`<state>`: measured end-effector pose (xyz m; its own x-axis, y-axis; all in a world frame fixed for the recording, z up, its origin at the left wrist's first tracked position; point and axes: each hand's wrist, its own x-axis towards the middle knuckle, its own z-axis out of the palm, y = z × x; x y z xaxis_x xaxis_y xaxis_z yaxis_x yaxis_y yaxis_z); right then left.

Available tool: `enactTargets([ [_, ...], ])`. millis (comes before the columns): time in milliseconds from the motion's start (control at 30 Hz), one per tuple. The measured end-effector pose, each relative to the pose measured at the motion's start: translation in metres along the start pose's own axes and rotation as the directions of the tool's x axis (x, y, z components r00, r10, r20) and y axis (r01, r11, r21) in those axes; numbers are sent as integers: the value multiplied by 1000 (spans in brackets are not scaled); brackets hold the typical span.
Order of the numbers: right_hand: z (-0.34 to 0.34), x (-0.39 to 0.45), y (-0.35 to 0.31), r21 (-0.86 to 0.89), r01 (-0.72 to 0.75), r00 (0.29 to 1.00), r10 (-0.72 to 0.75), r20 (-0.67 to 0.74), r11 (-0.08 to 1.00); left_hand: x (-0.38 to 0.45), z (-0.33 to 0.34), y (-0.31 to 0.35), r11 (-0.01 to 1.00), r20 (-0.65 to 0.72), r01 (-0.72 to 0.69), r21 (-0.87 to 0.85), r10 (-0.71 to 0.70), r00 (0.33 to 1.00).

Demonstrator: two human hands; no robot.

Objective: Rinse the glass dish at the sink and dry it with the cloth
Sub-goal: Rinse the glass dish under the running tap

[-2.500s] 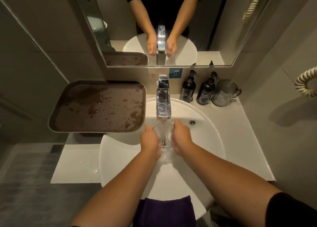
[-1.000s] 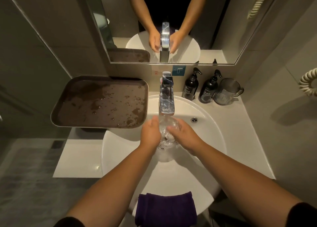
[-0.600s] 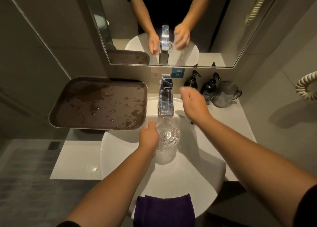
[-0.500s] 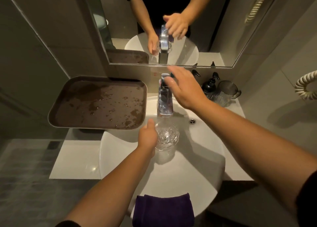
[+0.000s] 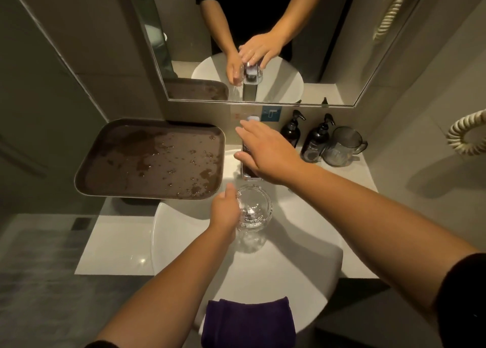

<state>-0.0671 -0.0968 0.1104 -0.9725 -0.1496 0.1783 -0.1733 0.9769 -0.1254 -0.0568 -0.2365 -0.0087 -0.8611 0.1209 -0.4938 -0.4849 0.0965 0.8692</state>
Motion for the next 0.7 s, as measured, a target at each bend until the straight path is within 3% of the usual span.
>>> enactTargets([
  [133, -5, -2, -1, 37, -21, 999, 20, 30, 999, -1, 2, 2, 999, 8, -2, 52, 2, 1000],
  [333, -11, -14, -4, 231, -96, 994, 80, 77, 968, -1, -6, 2, 996, 12, -14, 88, 13, 1000],
  [500, -23, -13, -3, 169, -66, 988, 41, 149, 983, -3, -8, 2, 999, 64, 31, 33, -33, 997],
  [700, -40, -16, 3, 218, -95, 963, 34, 269, 971, -10, -10, 4, 996, 136, 91, 10, -91, 986],
])
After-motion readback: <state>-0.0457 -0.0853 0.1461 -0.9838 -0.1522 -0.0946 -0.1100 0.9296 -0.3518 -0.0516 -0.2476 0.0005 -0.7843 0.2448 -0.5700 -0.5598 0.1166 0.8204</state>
